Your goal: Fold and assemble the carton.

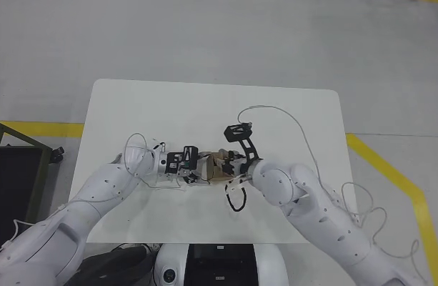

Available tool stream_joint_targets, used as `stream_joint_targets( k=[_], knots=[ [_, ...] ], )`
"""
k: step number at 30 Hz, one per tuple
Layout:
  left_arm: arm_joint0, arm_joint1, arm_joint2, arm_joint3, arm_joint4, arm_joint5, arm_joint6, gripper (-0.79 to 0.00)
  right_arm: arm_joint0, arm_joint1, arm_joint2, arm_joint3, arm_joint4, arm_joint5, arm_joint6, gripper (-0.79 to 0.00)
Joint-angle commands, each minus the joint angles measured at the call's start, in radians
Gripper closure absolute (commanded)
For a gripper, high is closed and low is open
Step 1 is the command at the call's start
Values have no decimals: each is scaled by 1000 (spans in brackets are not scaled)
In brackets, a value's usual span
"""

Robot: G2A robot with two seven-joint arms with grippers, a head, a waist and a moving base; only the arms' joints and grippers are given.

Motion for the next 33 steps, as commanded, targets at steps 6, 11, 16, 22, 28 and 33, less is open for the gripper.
stream_joint_targets(
  k=[6,11,16,22,28,33],
  knots=[
    [-1,-1,2,-1,0,-1,1,-656,3,-6,-15,-9,-64,31,4,-262],
    [-4,-1,3,5,0,-6,7,-653,16,-14,-52,-1,-126,43,29,-268],
    [-5,1,2,12,2,-4,19,-653,27,-25,-66,-2,-149,54,34,-314],
    [-4,3,3,15,8,-5,26,-646,7,-27,-51,-14,-146,47,33,-237],
    [-4,1,6,13,4,-3,21,-646,9,-36,-55,12,-151,43,30,-209],
    [-4,1,7,15,4,-3,26,-643,14,-46,-78,20,-193,55,33,-219]
  ],
)
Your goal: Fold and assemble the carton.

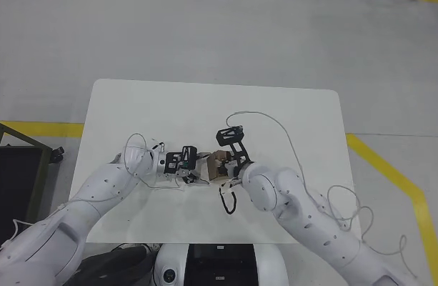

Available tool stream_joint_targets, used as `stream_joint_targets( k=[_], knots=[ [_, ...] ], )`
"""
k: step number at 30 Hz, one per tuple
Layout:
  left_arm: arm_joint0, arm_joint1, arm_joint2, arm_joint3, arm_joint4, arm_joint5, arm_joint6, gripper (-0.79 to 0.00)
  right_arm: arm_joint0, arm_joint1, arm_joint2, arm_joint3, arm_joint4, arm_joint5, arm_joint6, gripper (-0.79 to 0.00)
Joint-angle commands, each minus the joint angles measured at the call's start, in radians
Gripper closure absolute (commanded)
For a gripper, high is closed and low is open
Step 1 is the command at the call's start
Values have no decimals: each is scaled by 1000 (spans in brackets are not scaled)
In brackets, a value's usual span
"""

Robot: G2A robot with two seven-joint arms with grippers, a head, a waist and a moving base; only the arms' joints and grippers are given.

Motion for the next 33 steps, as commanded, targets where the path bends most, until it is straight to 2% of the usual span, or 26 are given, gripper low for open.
stream_joint_targets(
  k=[1,12,19,21,26,30,33],
  knots=[
    [0,1,0,1,1,0,5,-646,0,-4,-8,3,-12,5,2,-219],
    [3,6,0,5,11,3,27,-643,-3,-26,-42,31,-63,16,-4,-228],
    [5,11,-2,9,20,5,46,-640,-19,-30,-26,-1,-89,13,-7,-336],
    [6,11,-1,8,20,6,45,-643,-26,-31,-21,-6,-95,12,-4,-332],
    [6,11,0,6,19,7,41,-643,-37,-34,-9,-12,-105,3,-2,-274],
    [6,10,2,5,17,4,37,-640,-47,-36,0,-16,-115,-2,-2,-135],
    [6,9,3,2,13,4,31,-634,-49,-40,3,-6,-118,-6,-2,-89]
  ],
)
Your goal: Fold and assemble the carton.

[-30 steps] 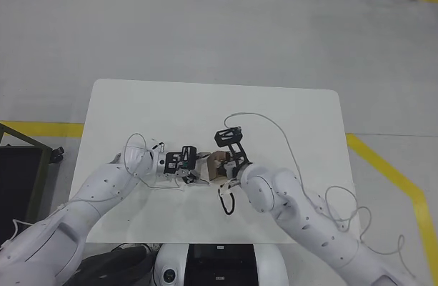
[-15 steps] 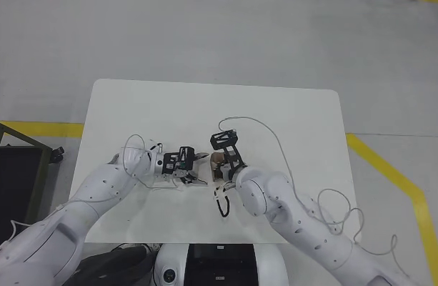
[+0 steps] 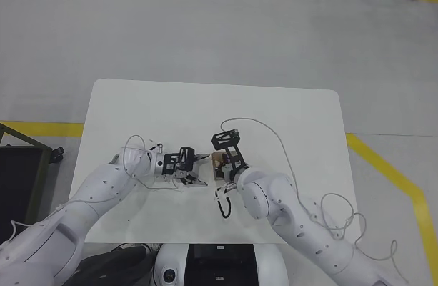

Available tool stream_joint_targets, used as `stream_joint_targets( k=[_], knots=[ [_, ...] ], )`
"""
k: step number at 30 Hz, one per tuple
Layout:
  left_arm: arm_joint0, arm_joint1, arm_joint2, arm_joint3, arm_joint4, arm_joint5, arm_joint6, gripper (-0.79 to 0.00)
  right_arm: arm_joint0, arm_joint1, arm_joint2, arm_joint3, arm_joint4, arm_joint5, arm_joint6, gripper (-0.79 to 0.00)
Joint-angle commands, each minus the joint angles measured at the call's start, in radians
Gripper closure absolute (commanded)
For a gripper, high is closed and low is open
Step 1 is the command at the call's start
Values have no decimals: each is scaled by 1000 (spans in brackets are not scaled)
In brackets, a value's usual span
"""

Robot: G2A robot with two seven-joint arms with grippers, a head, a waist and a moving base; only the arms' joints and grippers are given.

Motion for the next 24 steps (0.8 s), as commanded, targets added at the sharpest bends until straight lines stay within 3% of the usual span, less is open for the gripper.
stream_joint_targets(
  k=[1,5,9,10,15,24],
  knots=[
    [0,-1,1,-2,-1,1,-4,-634,-1,-3,1,7,0,-2,0,-86],
    [-1,0,1,-2,-3,-1,-5,-634,0,-7,12,7,0,-8,2,-142],
    [-1,2,0,-3,2,-2,-1,-634,-12,-5,24,-23,-30,-15,5,-360],
    [-1,2,1,-5,2,-2,0,-637,-17,-5,26,-29,-35,-16,9,-379],
    [1,1,3,-13,0,3,-6,-634,-25,-8,32,-37,-63,-14,22,-308],
    [2,-1,5,-13,-6,4,-9,-637,-25,-20,32,-22,-93,-4,40,-268]
  ],
)
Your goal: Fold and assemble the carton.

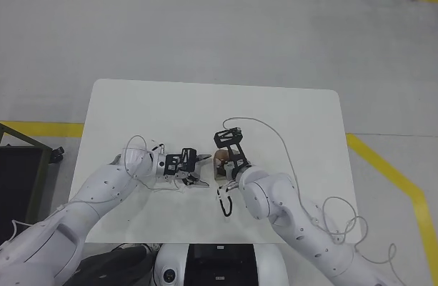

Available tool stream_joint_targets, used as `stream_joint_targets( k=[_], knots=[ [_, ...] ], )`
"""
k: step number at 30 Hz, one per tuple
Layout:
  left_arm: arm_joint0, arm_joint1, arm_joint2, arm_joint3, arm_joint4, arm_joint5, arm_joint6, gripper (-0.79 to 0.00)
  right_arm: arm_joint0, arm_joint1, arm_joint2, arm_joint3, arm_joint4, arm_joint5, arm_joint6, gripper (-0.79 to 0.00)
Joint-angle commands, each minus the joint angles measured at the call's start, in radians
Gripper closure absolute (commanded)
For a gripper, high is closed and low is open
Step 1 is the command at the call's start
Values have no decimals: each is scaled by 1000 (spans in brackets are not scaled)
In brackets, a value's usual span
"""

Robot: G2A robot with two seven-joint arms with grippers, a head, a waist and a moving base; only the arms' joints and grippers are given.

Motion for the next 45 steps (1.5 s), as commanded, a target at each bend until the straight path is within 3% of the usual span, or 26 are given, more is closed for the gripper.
stream_joint_targets(
  k=[1,14,16,18,19,20,25,35,45],
  knots=[
    [-1,0,0,1,0,-1,4,-640,2,-3,-3,10,-12,1,5,-271],
    [-9,-1,5,1,2,-1,30,-631,1,-21,-19,10,-111,18,39,-262],
    [-10,-2,6,2,3,-1,32,-628,-6,-21,-15,-2,-129,18,46,-317],
    [-11,-2,7,4,1,-2,36,-631,-15,-22,-12,-14,-142,18,52,-502],
    [-11,-2,7,5,1,-2,36,-628,-18,-22,-11,-18,-150,18,55,-542],
    [-12,-3,8,5,1,-3,38,-625,-21,-23,-10,-21,-159,18,59,-542],
    [-15,-3,10,5,6,0,50,-625,-24,-31,-4,-16,-166,22,79,-394],
    [-14,2,11,14,18,5,75,-628,-56,-40,62,-56,-48,-4,58,-508],
    [-15,3,13,21,19,7,85,-628,-85,-38,123,-78,-33,-16,52,-437]
  ],
)
